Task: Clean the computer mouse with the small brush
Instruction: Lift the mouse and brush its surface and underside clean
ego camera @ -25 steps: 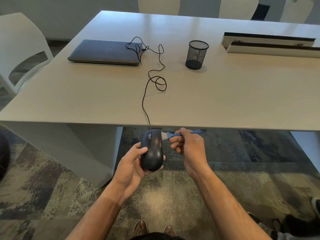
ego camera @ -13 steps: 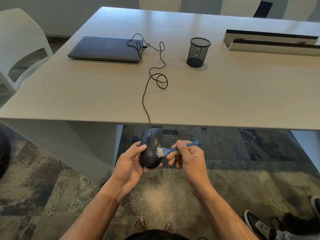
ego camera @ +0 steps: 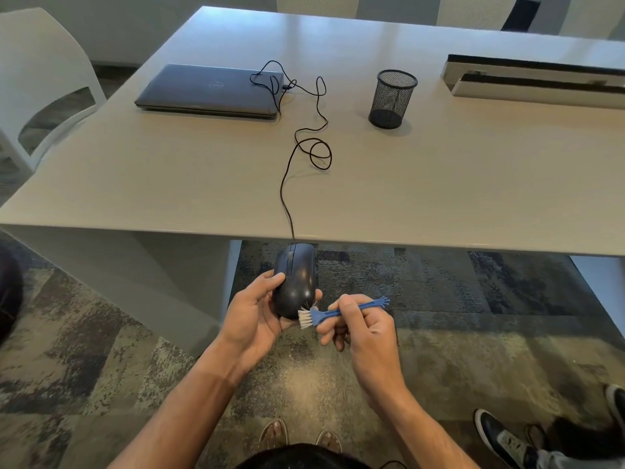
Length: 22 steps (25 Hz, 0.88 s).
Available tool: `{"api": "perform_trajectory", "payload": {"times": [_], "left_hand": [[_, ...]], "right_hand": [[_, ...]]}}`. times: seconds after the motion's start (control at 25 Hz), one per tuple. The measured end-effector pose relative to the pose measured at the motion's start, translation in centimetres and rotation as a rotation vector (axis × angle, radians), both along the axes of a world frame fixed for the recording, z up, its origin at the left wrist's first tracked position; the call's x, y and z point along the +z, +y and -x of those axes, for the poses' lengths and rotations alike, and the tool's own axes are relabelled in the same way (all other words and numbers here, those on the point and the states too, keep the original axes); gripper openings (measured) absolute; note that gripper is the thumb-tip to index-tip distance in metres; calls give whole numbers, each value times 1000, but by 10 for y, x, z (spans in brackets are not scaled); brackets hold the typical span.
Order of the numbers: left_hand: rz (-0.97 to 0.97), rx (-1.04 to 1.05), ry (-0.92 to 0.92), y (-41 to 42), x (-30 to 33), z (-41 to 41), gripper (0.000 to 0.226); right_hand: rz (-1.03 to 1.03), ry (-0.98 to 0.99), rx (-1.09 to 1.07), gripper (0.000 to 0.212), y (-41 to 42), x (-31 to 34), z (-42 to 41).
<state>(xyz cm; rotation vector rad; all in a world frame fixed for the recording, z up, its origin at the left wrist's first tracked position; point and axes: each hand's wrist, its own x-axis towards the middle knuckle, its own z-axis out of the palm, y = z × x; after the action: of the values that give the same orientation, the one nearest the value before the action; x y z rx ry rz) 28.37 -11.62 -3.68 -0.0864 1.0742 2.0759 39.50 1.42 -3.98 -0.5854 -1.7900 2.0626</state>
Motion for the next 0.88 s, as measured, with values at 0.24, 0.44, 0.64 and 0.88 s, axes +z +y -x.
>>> {"api": "perform_trajectory", "payload": {"times": [0.24,0.44,0.64,0.88], "left_hand": [[-23,13,-29,1,0,-1,16],[-27,31,-47,2,-1,1,15],[-27,53,-58,6,-1,0,7],[-23,29,41,4,-5,1,17]], "right_hand": [[35,-24,58,32,-3,-2,-6],[71,18,-79,41,17,10,-4],[67,41,-166,36,18,13,7],[43,-12,-15,31,-8,-1,-9]]}}
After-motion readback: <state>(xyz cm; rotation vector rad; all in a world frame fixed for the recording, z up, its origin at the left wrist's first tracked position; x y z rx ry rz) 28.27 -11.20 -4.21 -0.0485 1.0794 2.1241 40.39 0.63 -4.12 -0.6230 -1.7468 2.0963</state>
